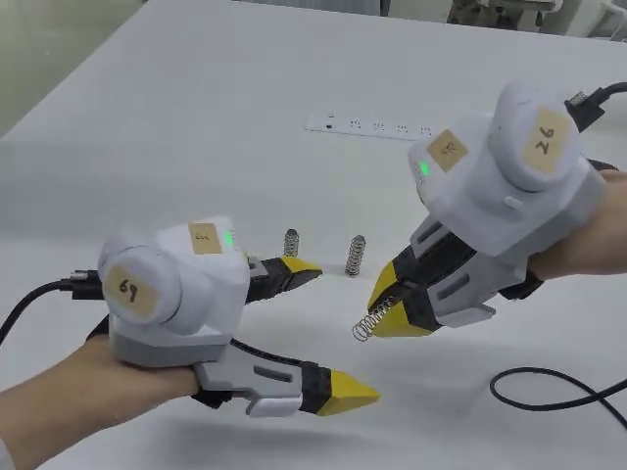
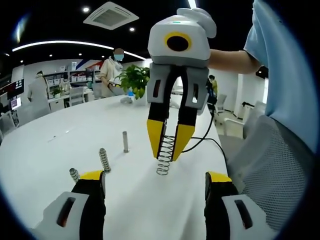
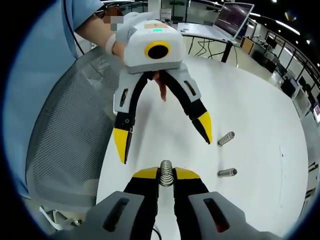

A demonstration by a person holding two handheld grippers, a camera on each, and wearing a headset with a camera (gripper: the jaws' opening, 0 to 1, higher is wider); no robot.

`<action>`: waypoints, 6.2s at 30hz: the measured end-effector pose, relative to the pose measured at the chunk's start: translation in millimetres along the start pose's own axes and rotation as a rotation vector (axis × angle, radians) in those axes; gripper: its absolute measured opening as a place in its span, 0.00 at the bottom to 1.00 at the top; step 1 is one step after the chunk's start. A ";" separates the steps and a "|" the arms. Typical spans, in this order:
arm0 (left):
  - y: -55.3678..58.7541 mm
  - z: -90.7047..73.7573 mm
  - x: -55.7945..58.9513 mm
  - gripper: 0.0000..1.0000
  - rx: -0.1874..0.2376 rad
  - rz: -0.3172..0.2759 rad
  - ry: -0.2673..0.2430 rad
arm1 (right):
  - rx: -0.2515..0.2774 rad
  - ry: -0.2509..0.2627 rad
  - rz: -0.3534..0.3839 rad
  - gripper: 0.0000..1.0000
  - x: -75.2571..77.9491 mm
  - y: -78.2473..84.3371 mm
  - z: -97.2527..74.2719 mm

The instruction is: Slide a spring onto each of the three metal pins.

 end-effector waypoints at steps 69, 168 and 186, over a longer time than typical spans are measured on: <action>33.0 -34.3 -25.5 0.92 -0.030 -0.099 -0.198 | -0.293 0.056 0.038 0.07 98.4 63.5 -56.5; 40.6 -32.8 -29.0 0.87 -0.044 -0.138 -0.193 | -0.415 -0.001 0.036 0.08 108.0 97.3 4.4; 39.5 -33.0 -29.0 0.86 -0.042 -0.139 -0.196 | -0.406 -0.013 0.062 0.20 104.6 99.3 4.4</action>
Point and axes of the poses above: the centre of the closed fingertips' face, and the gripper's own axes: z roughly forward along the fingers, x roughly to its right, y roughly out of its underside, the point moved 6 cm from there along -z, roughly backward along the fingers, and after that the axes turned 4 degrees about -y, right-handed, at the moved point
